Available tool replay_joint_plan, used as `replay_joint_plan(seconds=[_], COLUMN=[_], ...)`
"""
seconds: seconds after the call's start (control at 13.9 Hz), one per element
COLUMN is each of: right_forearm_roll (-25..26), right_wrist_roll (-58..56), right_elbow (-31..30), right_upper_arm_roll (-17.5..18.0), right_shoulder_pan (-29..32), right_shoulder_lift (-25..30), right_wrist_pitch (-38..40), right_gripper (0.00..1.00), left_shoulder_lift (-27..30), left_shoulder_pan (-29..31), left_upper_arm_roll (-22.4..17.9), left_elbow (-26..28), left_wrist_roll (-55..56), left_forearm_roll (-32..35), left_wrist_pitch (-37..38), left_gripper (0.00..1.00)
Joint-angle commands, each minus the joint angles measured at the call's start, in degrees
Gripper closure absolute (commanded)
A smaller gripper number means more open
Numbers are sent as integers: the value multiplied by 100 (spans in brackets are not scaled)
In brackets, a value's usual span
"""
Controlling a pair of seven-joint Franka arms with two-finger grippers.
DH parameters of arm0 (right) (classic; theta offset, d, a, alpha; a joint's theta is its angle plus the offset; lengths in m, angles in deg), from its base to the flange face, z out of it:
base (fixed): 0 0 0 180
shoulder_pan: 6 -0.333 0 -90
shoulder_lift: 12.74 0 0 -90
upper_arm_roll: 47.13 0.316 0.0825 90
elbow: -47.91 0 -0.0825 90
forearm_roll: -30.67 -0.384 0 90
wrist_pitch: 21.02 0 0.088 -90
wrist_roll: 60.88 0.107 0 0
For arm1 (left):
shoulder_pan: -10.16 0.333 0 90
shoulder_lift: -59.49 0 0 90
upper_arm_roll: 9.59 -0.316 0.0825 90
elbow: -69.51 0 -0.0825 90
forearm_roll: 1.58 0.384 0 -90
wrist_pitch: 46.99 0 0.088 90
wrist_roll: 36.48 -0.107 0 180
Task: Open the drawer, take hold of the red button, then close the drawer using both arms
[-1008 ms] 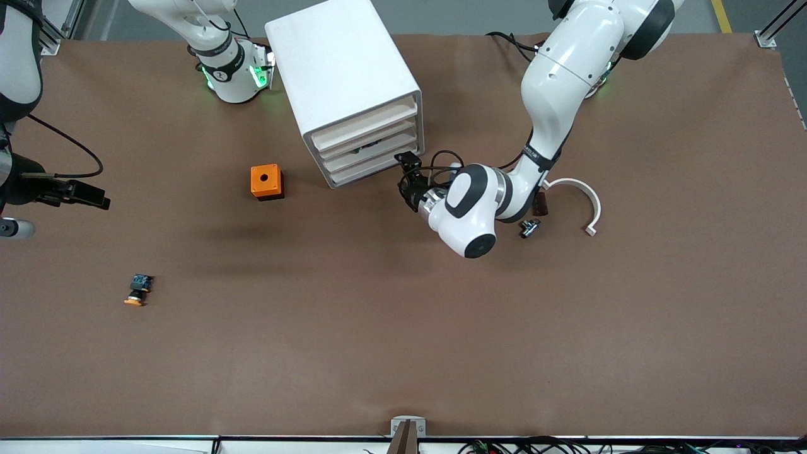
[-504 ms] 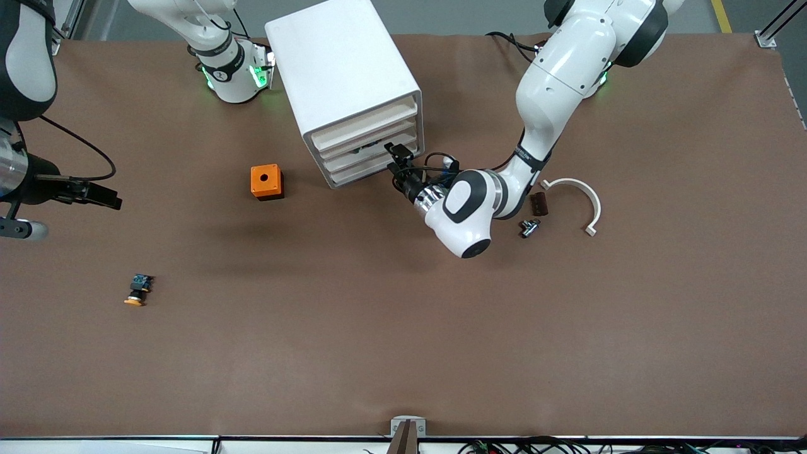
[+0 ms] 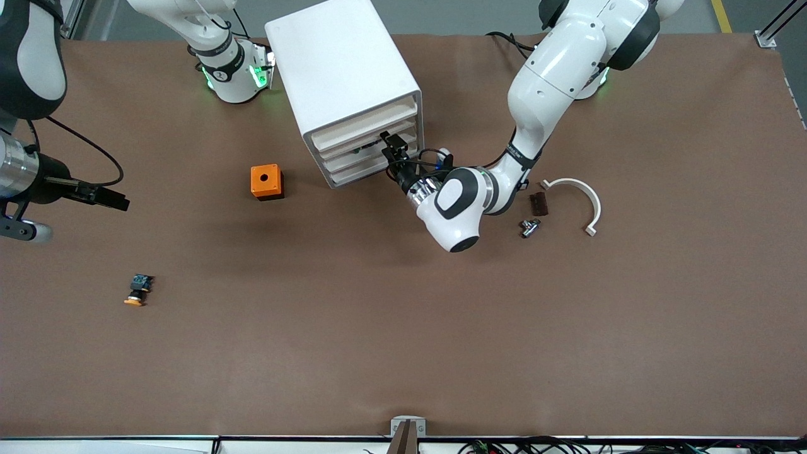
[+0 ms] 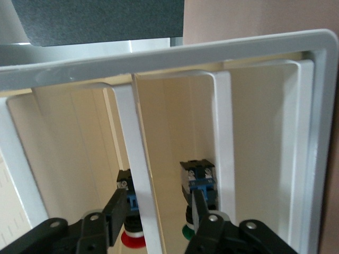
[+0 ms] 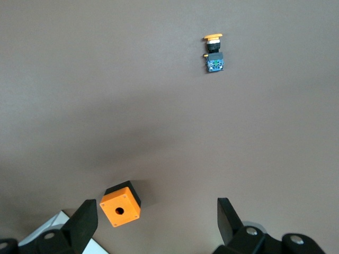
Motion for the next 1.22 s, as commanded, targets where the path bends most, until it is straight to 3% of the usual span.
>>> replay_joint_plan(seconds=[0.0,0.22,0.36,0.43,0.58,0.79,1.15], right_forearm_roll=[29,29,20,20,20,20,20], right_wrist_roll=[427,488,812,953,1182,1559,2762], right_elbow=[36,36,36,36,36,36,-17], right_upper_arm_roll=[-8,-8,-8,-8,-8,-8,-8], right_shoulder_pan=[-169,-204,-300,-371,-476,-634,-1284], right_shoulder_lift=[41,41,50,50,50,59,50], right_wrist_pitch=[93,84,93,93,93,93,49], right_gripper=[0,0,0,0,0,0,0], left_shoulder_lift=[-78,-87,-87,-96,-87,-52,-87], left_shoulder_pan=[-89,-98,-150,-150,-142,-54,692], left_upper_arm_roll=[-10,-10,-10,-10,-18,-88,-168], left_elbow=[-110,-110,-110,-110,-110,-136,-523], left_wrist_roll=[161,178,170,178,178,187,82], left_forearm_roll=[-142,-151,-185,-238,-274,-239,-203], left_wrist_pitch=[103,95,103,95,95,95,86], left_gripper=[48,70,79,90,99,100,100])
